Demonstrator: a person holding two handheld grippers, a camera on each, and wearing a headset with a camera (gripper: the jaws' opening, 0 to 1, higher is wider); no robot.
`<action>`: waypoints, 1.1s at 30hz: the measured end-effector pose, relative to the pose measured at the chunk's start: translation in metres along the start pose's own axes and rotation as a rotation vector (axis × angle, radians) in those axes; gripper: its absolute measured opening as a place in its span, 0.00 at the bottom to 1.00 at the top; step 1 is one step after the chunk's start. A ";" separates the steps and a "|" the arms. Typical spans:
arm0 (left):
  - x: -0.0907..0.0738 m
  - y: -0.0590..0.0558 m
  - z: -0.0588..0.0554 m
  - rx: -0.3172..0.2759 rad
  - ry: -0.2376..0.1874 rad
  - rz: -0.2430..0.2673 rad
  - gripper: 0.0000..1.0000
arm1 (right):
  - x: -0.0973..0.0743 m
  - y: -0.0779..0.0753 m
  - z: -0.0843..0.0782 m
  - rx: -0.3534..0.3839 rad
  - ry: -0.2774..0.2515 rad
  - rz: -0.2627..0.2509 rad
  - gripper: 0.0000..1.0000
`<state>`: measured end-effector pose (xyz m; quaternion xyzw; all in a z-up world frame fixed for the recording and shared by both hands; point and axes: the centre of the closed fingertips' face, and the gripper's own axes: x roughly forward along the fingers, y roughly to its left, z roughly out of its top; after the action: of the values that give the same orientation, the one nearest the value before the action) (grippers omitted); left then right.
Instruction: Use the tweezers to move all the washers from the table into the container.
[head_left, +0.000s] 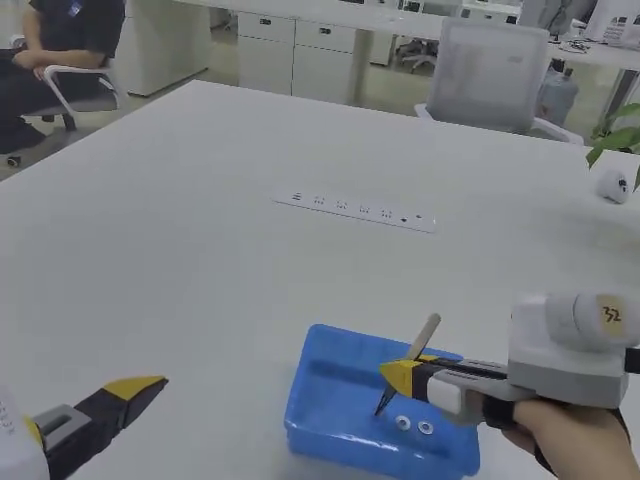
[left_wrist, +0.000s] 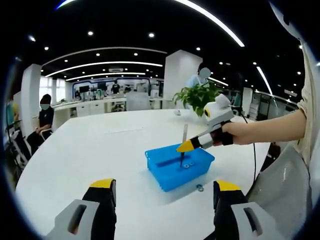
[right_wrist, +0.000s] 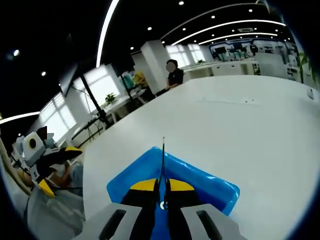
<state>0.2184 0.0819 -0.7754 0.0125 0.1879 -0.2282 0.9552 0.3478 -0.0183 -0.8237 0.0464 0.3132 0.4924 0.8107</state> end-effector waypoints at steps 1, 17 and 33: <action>0.000 -0.001 0.000 0.000 0.001 -0.001 0.81 | 0.001 -0.001 -0.001 0.001 0.003 -0.001 0.03; 0.001 -0.009 0.007 0.002 0.009 -0.002 0.80 | 0.007 0.002 -0.009 -0.074 0.040 0.007 0.04; 0.001 -0.007 0.007 0.002 0.008 0.001 0.80 | -0.004 0.022 0.015 -0.093 -0.063 0.048 0.04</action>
<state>0.2188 0.0741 -0.7687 0.0145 0.1916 -0.2277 0.9546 0.3378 -0.0070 -0.8013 0.0315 0.2631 0.5241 0.8094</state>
